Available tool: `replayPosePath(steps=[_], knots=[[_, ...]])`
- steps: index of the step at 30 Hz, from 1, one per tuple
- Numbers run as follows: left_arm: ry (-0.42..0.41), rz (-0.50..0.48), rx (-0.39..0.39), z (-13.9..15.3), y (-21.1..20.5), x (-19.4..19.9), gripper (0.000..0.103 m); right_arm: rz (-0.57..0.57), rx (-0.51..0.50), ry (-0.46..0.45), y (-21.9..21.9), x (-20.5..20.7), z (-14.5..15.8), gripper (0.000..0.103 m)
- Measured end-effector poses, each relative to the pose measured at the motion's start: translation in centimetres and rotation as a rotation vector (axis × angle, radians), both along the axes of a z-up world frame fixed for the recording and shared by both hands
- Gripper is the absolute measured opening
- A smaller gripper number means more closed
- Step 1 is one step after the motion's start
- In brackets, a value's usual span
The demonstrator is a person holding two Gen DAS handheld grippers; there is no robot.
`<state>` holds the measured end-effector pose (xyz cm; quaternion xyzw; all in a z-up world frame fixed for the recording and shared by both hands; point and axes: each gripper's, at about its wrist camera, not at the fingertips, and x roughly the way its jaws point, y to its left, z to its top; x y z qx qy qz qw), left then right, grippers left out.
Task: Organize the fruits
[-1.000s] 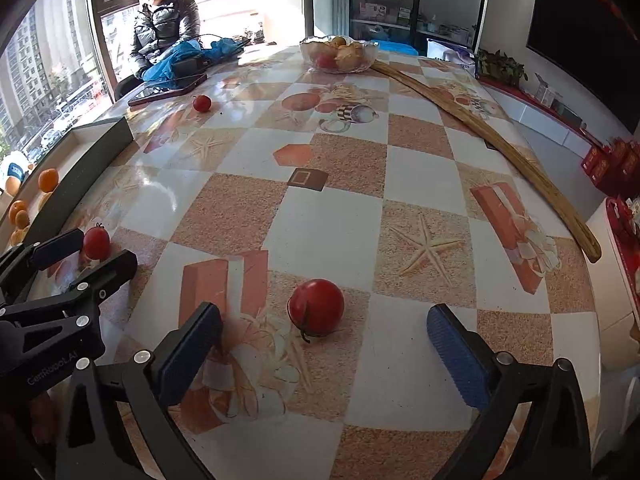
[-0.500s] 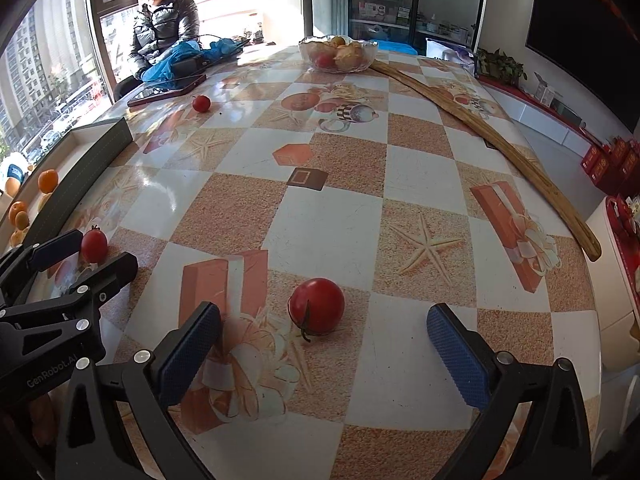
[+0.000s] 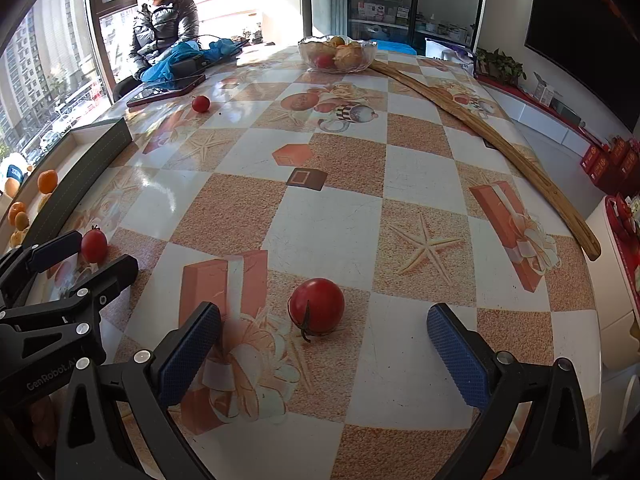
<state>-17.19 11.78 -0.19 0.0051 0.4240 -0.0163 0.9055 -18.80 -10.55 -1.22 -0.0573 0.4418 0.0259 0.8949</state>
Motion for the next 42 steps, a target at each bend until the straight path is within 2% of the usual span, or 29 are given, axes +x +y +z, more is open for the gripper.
replayPosePath(steps=[42], knots=[[0.005,0.0,-0.001,-0.02,-0.03,-0.12,0.092,-0.001,0.0,0.0,0.05,-0.03,0.0,0.103]])
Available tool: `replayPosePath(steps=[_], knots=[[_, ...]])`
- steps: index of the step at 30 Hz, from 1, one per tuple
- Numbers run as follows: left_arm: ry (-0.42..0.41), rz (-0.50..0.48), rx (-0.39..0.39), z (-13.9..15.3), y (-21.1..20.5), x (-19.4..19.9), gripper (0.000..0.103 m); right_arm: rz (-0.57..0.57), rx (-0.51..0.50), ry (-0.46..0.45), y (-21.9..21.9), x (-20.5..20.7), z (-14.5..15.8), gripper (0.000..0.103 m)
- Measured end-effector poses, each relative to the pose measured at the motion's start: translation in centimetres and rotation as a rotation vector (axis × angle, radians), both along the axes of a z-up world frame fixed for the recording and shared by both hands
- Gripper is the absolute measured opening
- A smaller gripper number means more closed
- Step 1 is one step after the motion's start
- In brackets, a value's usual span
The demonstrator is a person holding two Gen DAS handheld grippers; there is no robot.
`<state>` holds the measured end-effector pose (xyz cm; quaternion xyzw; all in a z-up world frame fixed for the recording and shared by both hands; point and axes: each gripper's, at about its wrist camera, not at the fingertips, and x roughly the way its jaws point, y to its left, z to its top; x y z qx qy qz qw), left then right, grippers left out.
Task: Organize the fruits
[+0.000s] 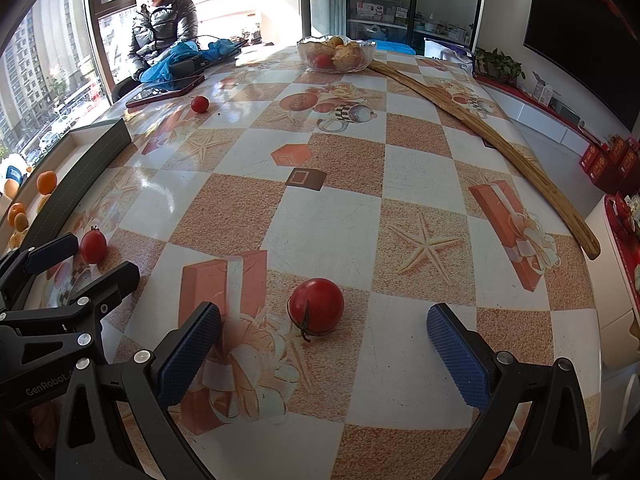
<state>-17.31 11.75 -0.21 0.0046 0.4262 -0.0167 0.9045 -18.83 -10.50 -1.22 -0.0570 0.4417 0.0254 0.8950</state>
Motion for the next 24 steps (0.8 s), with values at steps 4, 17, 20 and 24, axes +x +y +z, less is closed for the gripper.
replayPosePath(steps=[4,17,20,24], knots=[[0.0,0.0,0.0,0.02,0.0,0.03,0.092,0.0,0.0,0.0,0.0,0.05,-0.05,0.103],[0.006,0.007,-0.002,0.04,0.11,0.09,0.095,-0.001,0.001,0.0,0.0,0.05,-0.06,0.103],[0.009,0.009,-0.005,-0.3,0.02,-0.18,0.096,-0.001,0.0,0.0,0.01,0.02,-0.02,0.103],[0.009,0.009,-0.006,-0.24,0.08,-0.06,0.096,-0.001,0.0,0.0,0.02,0.02,-0.01,0.103]])
